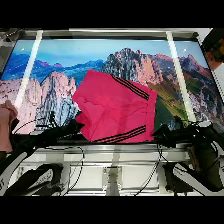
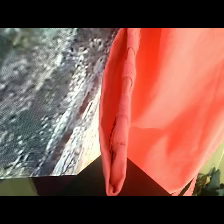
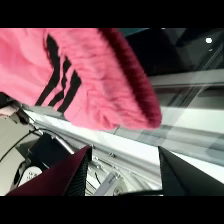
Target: Fold the clothes and pants, and hang the long-sleeved shirts on hangers.
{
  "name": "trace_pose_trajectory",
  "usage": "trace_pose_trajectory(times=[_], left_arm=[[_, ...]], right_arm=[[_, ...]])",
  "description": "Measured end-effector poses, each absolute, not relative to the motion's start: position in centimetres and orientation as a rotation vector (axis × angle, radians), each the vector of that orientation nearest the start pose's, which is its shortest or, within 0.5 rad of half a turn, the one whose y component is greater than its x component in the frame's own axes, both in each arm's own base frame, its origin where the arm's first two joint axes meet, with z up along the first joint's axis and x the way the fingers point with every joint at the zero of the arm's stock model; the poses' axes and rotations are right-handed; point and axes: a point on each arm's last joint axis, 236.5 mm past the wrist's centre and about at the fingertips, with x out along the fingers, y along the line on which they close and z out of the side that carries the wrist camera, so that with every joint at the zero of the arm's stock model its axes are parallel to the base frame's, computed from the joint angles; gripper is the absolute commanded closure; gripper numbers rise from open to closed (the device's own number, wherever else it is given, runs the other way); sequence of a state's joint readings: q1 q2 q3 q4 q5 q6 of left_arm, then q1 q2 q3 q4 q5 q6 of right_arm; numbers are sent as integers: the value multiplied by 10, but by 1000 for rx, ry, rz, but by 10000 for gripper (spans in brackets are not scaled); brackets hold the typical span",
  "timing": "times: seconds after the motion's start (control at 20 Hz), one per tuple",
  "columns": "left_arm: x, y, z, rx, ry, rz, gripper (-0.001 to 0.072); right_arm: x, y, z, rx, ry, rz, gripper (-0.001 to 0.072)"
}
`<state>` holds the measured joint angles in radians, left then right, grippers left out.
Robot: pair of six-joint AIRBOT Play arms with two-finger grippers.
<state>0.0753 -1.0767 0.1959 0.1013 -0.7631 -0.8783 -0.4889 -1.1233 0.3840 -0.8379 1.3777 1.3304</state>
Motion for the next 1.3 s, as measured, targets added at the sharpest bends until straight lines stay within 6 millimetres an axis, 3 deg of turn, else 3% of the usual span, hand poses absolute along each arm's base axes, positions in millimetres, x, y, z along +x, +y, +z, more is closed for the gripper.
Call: trace_pose_trajectory(times=[0.4,0.65,0.75,0.95,1.3], left_arm=[[264,-143,-96,-1064,1120,-271,700],[264,-143,-96,-1064,1120,-271,700],[265,-143,-96,-1066,1119,-271,700],[268,-143,-94,-1078,1108,-270,700],[284,-139,-84,-1130,1037,-253,704]], right_arm=[[188,78,-100,1171,1650,117,227],[192,92,-108,1163,1670,128,242],[197,100,-109,1160,1659,136,297],[208,103,-114,1143,1620,121,691],[219,105,-92,1105,1527,169,700]])
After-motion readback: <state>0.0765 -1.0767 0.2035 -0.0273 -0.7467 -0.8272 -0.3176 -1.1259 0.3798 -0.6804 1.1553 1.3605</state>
